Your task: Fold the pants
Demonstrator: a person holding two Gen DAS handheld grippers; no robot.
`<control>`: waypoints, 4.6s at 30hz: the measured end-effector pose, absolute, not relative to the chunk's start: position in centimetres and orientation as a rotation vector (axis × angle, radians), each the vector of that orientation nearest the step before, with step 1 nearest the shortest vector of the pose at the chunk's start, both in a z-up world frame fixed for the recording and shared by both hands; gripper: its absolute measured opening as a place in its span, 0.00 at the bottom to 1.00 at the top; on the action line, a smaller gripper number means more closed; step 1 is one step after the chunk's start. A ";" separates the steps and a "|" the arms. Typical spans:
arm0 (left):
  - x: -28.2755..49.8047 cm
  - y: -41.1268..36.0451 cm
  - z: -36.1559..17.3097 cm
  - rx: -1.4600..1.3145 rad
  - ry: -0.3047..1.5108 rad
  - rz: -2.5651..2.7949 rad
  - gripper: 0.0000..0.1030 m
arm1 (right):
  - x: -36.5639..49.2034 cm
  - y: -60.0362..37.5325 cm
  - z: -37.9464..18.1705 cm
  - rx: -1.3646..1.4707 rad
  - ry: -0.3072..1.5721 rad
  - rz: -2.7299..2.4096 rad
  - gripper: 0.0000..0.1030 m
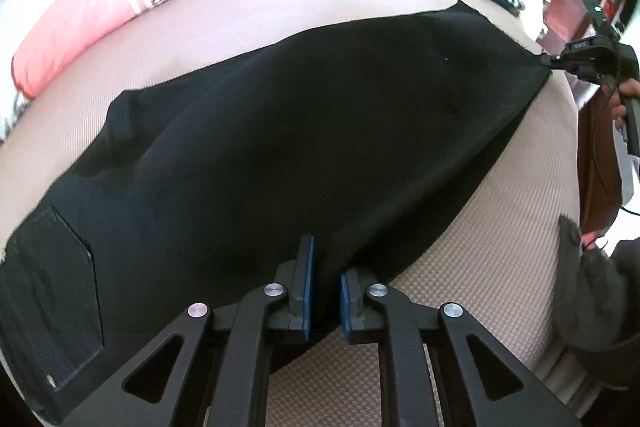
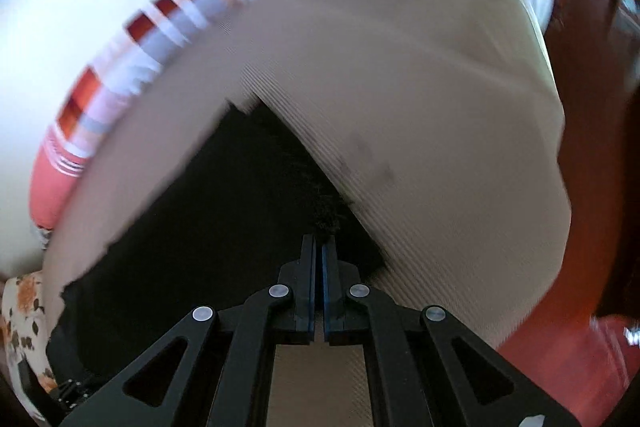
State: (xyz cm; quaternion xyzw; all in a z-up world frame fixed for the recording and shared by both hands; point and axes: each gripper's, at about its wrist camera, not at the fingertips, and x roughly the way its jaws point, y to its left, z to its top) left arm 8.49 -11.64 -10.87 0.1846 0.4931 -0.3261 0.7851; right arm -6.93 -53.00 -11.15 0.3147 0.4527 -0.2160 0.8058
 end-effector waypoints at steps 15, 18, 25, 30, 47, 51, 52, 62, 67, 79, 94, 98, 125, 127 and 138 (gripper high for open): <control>9.1 -8.2 -9.8 0.276 1.147 -0.686 0.64 | -7.9 -53.6 -12.5 0.723 0.964 -0.485 0.01; 9.5 -6.2 -8.9 0.193 1.157 -0.700 0.64 | -8.0 -53.6 -12.5 0.738 0.966 -0.476 0.03; 10.4 -4.2 -8.0 0.078 1.150 -0.670 0.64 | -8.0 -54.6 -10.2 0.660 0.948 -0.491 0.16; 11.9 -4.6 -7.9 0.013 1.101 -0.560 0.64 | -4.8 -55.4 -8.5 0.625 0.931 -0.303 0.16; 14.9 -7.8 -9.8 -0.076 1.170 -0.439 0.64 | 10.3 -59.6 -13.4 0.717 1.135 0.035 0.16; 15.3 -8.1 -9.9 -0.089 1.178 -0.432 0.64 | 11.4 -59.9 -14.3 0.689 1.170 0.043 0.16; 15.4 -8.1 -9.9 -0.089 1.178 -0.434 0.64 | 11.6 -59.9 -14.6 0.684 1.181 0.052 0.16; 16.2 -8.4 -10.8 -0.085 1.209 -0.410 0.64 | 11.5 -59.2 -14.9 0.663 1.172 0.125 0.09; 16.3 -8.5 -10.9 -0.080 1.210 -0.406 0.64 | 8.7 -58.5 -12.3 0.587 1.039 0.025 0.03; 16.3 -9.0 -11.1 -0.055 1.180 -0.392 0.64 | 7.2 -57.3 -10.9 0.508 0.906 -0.185 0.00; 17.3 -9.2 -11.3 0.039 1.124 -0.386 0.64 | 6.4 -56.3 -10.9 0.480 0.960 -0.304 0.20; 16.5 -8.7 -10.1 0.020 1.088 -0.401 0.64 | 1.5 -54.4 -9.2 0.477 0.946 -0.285 0.20; 14.7 1.1 -8.8 -0.053 1.026 -0.274 0.64 | 0.9 -42.7 -8.9 0.345 1.054 -0.139 0.20; 15.3 2.8 -8.5 -0.078 1.013 -0.237 0.64 | 3.9 -39.4 -8.4 0.319 1.059 -0.013 0.20; 15.0 7.8 -9.8 -0.130 1.036 -0.197 0.64 | 19.4 -18.3 -10.1 0.035 1.197 0.541 0.36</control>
